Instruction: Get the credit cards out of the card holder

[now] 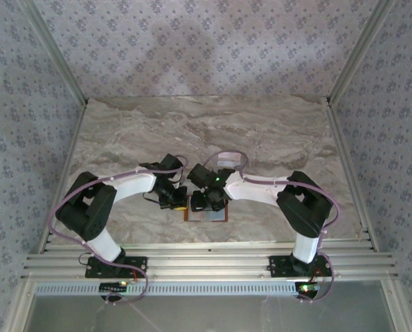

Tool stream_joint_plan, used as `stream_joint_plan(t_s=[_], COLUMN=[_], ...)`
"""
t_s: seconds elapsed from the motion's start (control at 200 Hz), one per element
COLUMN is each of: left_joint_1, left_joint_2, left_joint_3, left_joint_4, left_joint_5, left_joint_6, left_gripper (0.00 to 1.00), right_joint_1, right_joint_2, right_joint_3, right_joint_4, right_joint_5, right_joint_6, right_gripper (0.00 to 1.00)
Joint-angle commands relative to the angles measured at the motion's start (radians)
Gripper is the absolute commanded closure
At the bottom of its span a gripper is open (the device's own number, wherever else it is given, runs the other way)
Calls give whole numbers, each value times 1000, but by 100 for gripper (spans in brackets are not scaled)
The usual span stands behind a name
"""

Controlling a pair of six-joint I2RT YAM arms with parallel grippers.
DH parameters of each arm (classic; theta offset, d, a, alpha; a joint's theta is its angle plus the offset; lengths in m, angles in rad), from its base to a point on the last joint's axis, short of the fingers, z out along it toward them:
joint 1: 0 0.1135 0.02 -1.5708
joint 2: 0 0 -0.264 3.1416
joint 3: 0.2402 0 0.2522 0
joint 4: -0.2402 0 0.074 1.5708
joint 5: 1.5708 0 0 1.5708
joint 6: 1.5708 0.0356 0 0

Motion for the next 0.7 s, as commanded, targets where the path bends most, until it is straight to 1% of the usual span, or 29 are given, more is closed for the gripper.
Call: stream_joint_plan(t_s=[0.0, 0.155, 0.345, 0.695], left_joint_1=[6, 7, 7, 7], left_joint_2=[14, 11, 10, 13], left_joint_3=[-21, -16, -8, 1], left_joint_4=[-36, -43, -52, -62], left_joint_5=[-42, -45, -48, -50], left_joint_6=[19, 20, 21, 24], left_gripper=[93, 93, 93, 93], right_joint_1=[18, 34, 36, 10], right_joint_2=[32, 64, 60, 43], right_joint_3=[78, 139, 145, 64], right_joint_4=[-183, -288, -354, -340], right_joint_5=[119, 197, 232, 246], right_joint_6=[-23, -22, -11, -10], right_gripper=[49, 45, 44, 44])
